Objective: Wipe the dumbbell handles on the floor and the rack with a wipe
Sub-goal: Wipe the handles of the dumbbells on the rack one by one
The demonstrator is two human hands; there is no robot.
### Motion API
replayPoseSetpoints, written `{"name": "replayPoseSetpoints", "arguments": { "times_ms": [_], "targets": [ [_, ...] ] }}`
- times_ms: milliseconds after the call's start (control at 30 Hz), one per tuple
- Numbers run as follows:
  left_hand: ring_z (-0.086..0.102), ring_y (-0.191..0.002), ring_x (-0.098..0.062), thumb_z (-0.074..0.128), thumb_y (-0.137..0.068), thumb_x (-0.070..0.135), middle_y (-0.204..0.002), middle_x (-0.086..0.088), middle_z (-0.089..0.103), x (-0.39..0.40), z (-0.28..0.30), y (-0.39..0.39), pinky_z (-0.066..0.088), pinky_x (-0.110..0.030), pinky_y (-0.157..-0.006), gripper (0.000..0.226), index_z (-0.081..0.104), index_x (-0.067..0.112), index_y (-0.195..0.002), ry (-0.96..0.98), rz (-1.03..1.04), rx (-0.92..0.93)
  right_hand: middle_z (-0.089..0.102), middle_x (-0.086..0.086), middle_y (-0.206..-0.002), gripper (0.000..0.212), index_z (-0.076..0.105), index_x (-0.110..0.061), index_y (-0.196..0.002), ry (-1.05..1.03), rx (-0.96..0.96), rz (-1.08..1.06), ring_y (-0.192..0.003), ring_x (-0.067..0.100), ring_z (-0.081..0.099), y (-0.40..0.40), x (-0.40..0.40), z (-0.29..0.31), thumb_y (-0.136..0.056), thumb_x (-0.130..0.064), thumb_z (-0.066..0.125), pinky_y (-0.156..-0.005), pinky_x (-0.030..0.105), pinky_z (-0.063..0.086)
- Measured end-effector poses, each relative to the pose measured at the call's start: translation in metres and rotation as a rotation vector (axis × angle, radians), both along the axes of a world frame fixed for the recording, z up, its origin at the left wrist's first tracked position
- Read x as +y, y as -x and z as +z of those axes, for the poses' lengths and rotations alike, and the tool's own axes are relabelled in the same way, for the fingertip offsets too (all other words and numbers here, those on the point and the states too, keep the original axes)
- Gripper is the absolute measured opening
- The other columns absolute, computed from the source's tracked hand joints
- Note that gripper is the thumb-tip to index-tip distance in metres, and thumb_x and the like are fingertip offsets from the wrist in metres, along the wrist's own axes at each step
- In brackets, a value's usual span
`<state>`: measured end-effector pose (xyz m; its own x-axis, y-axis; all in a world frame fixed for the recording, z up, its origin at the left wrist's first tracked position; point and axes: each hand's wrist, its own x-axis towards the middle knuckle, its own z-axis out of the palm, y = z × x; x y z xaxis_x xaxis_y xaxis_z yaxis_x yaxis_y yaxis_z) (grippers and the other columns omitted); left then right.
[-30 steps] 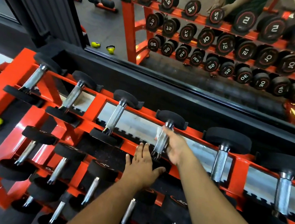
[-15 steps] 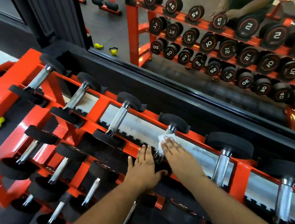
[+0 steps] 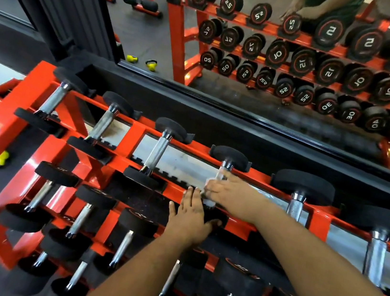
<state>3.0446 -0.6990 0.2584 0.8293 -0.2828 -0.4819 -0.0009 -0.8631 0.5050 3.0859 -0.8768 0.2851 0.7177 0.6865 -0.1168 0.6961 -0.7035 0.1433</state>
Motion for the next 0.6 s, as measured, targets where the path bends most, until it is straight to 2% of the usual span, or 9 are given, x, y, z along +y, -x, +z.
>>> {"name": "replayPoseSetpoints", "arguments": {
  "times_ms": [67, 133, 233, 267, 333, 400, 500, 600],
  "targets": [
    [-0.016, -0.156, -0.019, 0.049, -0.095, 0.067, -0.169, -0.005, -0.02, 0.0, 0.001, 0.0, -0.009, -0.056, -0.124, 0.107, -0.017, 0.013, -0.16, -0.001, -0.006, 0.009, 0.028, 0.0, -0.164, 0.067, 0.034, -0.024, -0.156, 0.017, -0.001, -0.171, -0.153, 0.017, 0.021, -0.001, -0.007, 0.007, -0.094, -0.01, 0.054, -0.126, 0.05, 0.01],
    [-0.017, -0.156, -0.019, 0.049, -0.095, 0.067, -0.169, -0.005, -0.021, 0.001, 0.002, -0.001, -0.009, -0.056, -0.124, 0.106, -0.017, 0.014, -0.16, 0.002, -0.01, 0.013, 0.009, 0.0, -0.169, 0.072, 0.015, -0.024, -0.161, 0.002, 0.044, -0.269, -0.156, 0.015, 0.002, 0.007, -0.004, 0.005, -0.098, -0.008, 0.044, -0.126, 0.043, -0.004],
    [-0.017, -0.155, -0.017, 0.049, -0.095, 0.067, -0.169, -0.003, -0.018, 0.001, 0.002, 0.0, -0.009, -0.056, -0.124, 0.106, -0.016, 0.013, -0.16, 0.001, -0.013, 0.006, 0.017, -0.006, -0.167, 0.065, 0.025, -0.029, -0.159, -0.097, 0.206, -0.145, -0.153, 0.008, 0.003, 0.023, -0.004, -0.007, -0.1, -0.01, 0.046, -0.122, 0.033, -0.009],
    [-0.017, -0.155, -0.016, 0.05, -0.095, 0.067, -0.169, -0.003, -0.018, 0.001, 0.002, 0.0, -0.009, -0.056, -0.124, 0.106, -0.015, 0.013, -0.16, 0.001, -0.012, 0.003, 0.019, -0.009, -0.165, 0.063, 0.028, -0.03, -0.157, -0.103, 0.256, -0.118, -0.152, 0.006, 0.004, 0.026, -0.009, -0.008, -0.1, -0.011, 0.046, -0.123, 0.033, -0.008],
    [-0.016, -0.156, -0.017, 0.05, -0.095, 0.066, -0.169, -0.004, -0.018, 0.0, 0.002, 0.0, -0.009, -0.056, -0.124, 0.107, -0.015, 0.012, -0.16, 0.003, -0.012, -0.002, 0.023, -0.008, -0.164, 0.064, 0.033, -0.03, -0.156, -0.105, 0.172, -0.095, -0.153, 0.009, 0.012, 0.021, -0.018, -0.009, -0.097, -0.009, 0.046, -0.126, 0.044, 0.004],
    [-0.016, -0.156, -0.019, 0.05, -0.095, 0.067, -0.169, -0.006, -0.019, 0.0, 0.002, 0.0, -0.009, -0.056, -0.124, 0.107, -0.016, 0.013, -0.16, 0.001, -0.01, 0.006, 0.021, 0.0, -0.166, 0.072, 0.026, -0.025, -0.159, -0.069, 0.007, -0.21, -0.154, 0.017, 0.014, 0.013, -0.02, -0.009, -0.091, -0.006, 0.042, -0.125, 0.051, 0.011],
    [-0.016, -0.156, -0.02, 0.05, -0.094, 0.067, -0.169, -0.006, -0.02, 0.0, 0.003, -0.001, -0.009, -0.056, -0.124, 0.108, -0.017, 0.013, -0.16, -0.011, -0.011, 0.016, 0.008, 0.002, -0.169, 0.076, 0.012, -0.023, -0.161, -0.057, -0.001, -0.315, -0.155, 0.019, 0.0, 0.013, -0.005, -0.015, -0.092, -0.007, 0.038, -0.125, 0.052, 0.001],
    [-0.016, -0.156, -0.017, 0.051, -0.094, 0.067, -0.17, -0.005, -0.017, 0.0, -0.001, -0.002, -0.009, -0.057, -0.123, 0.108, -0.015, 0.013, -0.16, -0.007, -0.014, 0.005, 0.025, -0.005, -0.165, 0.071, 0.029, -0.031, -0.157, -0.095, 0.092, -0.16, -0.153, 0.013, 0.009, 0.028, -0.004, -0.025, -0.093, -0.013, 0.053, -0.125, 0.048, -0.001]
  ]
}}
